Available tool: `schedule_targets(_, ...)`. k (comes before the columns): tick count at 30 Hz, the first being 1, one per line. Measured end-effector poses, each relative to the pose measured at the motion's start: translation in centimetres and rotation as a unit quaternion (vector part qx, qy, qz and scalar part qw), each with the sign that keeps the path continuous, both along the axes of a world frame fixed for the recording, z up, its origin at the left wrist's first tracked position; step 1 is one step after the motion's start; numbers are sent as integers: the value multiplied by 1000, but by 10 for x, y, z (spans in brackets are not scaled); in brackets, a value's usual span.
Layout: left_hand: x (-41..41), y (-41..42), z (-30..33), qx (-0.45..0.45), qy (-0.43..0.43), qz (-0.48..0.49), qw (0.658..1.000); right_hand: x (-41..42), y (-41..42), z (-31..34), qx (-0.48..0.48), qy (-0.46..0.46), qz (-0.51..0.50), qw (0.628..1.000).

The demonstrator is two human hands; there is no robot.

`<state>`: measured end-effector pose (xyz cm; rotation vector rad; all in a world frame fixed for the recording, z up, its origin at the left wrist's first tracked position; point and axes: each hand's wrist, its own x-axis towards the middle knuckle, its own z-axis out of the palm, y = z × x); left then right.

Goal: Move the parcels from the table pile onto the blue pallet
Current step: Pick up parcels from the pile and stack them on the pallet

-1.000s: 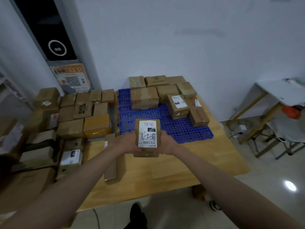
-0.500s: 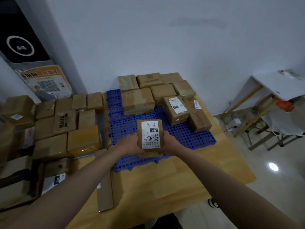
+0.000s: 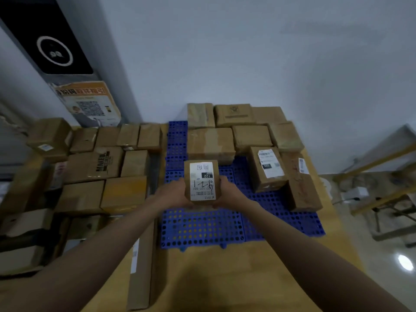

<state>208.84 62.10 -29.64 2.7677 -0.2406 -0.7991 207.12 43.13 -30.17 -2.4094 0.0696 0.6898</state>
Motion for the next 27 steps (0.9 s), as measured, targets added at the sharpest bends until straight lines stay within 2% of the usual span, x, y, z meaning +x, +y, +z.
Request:
schedule_targets(4, 41, 38, 31, 34, -18, 40, 998, 53, 32, 24, 43, -28, 54, 997)
schedule_targets(7, 86, 65, 55, -20, -11, 69, 997, 103, 59, 44, 72, -67, 67, 993)
schedule_targets(11, 148, 81, 66, -60, -44, 92, 993, 172, 86, 58, 61, -98, 74, 991)
schedule_targets(14, 194, 89, 58, -43, -65, 95, 992, 214, 94, 58, 63, -112, 84, 988)
schedule_targets(21, 282, 93, 14, -43, -40, 117, 991, 293, 100, 26, 39, -120, 76, 989)
schedule_targets(27, 330, 98, -20, -26, -30, 121, 992, 339, 102, -18, 6, -77, 34, 996)
